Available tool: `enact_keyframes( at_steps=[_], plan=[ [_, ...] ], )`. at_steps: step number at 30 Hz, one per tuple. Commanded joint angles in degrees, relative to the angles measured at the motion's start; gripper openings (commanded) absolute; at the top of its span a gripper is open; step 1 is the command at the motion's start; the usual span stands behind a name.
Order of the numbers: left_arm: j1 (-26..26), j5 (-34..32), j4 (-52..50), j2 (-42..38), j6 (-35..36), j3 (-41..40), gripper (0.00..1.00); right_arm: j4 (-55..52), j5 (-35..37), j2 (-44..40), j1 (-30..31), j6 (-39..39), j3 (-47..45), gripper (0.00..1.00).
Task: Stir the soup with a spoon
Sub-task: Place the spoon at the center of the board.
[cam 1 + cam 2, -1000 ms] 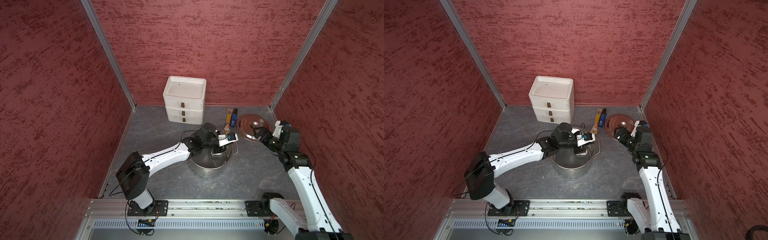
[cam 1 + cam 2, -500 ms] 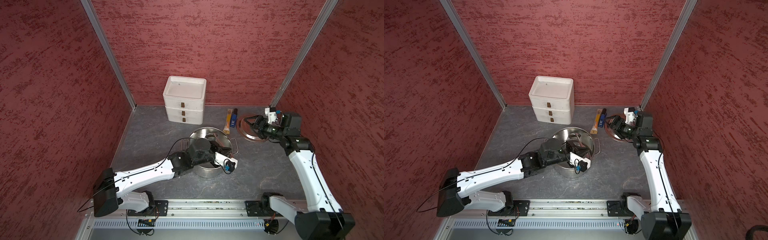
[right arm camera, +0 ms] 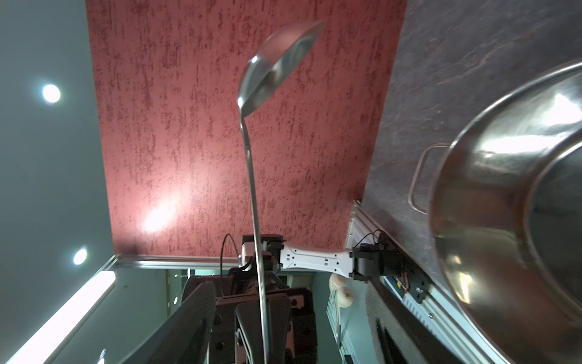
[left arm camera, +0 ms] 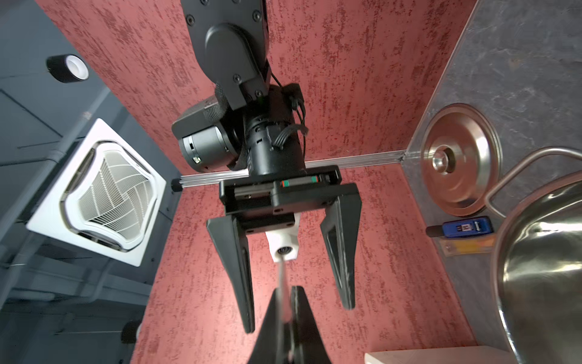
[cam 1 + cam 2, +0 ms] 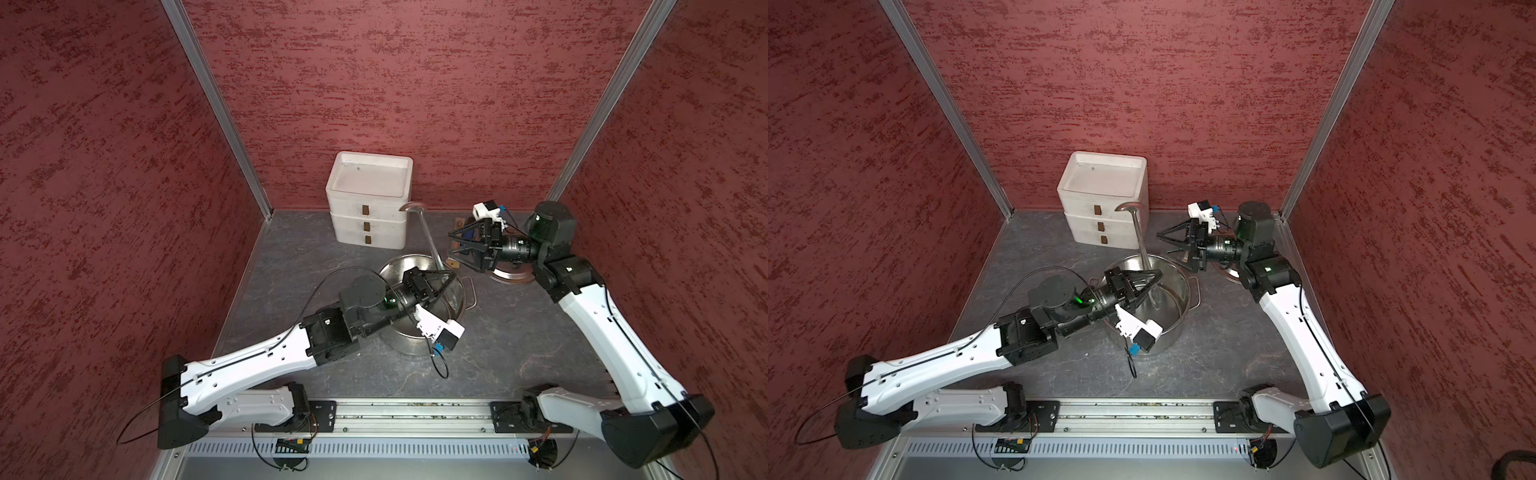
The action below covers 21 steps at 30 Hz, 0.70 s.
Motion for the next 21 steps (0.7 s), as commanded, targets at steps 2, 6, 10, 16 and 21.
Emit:
enact_keyframes(
  at_steps=[2, 6, 10, 16, 21],
  plan=[
    [-0.60, 0.25, 1.71, -0.07, 4.07, 0.70, 0.00, 14.84, -0.73, 2.83, 4.17, 8.98, 2.01, 0.77],
    [-0.60, -0.10, 1.60, -0.09, 3.67, 0.59, 0.00, 20.75, -1.93, 4.91, 6.37, 12.36, 1.91, 0.66],
    [-0.64, -0.73, 1.51, 0.29, 3.14, 0.78, 0.00, 20.90, -3.45, 5.46, 7.27, 12.44, 1.34, 0.52],
    [-0.52, -1.27, 1.36, 0.87, 2.33, 0.88, 0.00, 18.90, -3.54, 6.39, 7.22, 10.97, 1.75, 0.29],
    [-0.20, -1.86, 1.34, 0.80, 1.36, 0.82, 0.00, 11.70, -3.17, 6.90, 7.14, 5.17, 4.03, 0.07]
  ],
)
